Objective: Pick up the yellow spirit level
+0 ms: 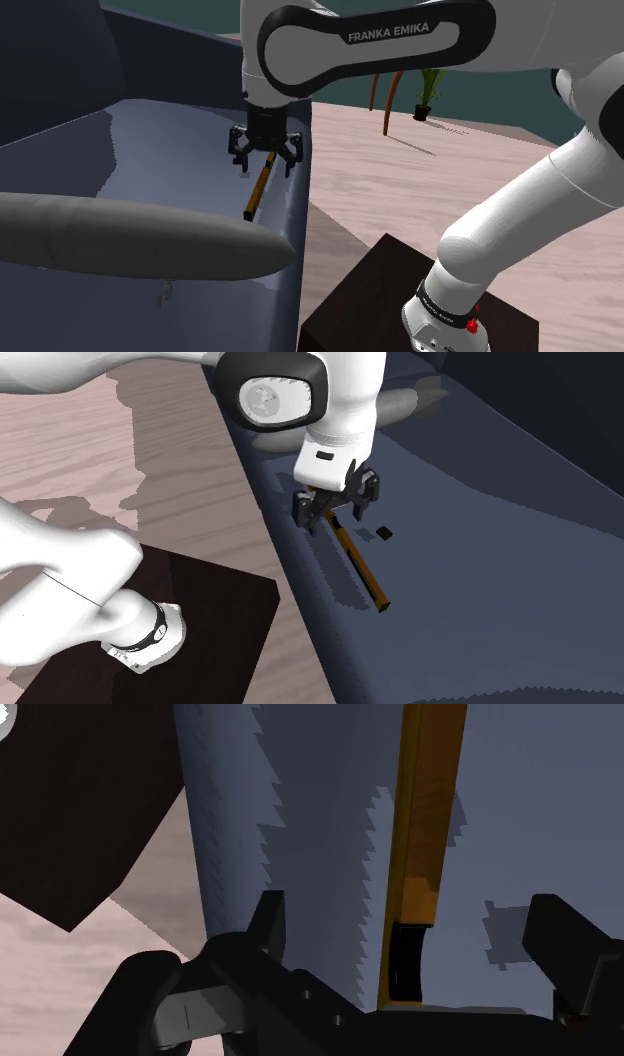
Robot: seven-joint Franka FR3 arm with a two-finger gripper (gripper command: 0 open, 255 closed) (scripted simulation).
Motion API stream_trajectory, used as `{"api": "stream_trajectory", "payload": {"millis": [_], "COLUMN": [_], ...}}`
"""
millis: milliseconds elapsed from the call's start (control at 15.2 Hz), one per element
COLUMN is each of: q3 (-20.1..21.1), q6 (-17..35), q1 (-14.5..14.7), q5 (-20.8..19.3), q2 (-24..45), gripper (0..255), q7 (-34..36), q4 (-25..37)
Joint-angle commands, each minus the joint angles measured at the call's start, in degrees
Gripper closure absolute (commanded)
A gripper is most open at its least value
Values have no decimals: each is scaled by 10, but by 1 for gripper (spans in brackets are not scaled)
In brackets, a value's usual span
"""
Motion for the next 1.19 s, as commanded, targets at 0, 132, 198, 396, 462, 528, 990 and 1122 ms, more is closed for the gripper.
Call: {"api": "stream_trajectory", "payload": {"millis": [0,132,198,396,462,528,990,1122], "q3": [0,0,-1,-1,-1,-1,-6,-8], "q6": [3,3,2,2,1,2,-42,-57], "q1": [0,0,1,0,0,1,-2,-3], "q5": [1,1,1,1,1,1,-3,-4], "q2": [-1,-1,-3,-2,-2,-3,0,1], "gripper": [255,255,255,255,255,255,255,255], "q7": [0,-1,-2,-1,-1,-1,-1,-1], "q4": [-3,-4,-5,-3,-3,-4,42,58]}}
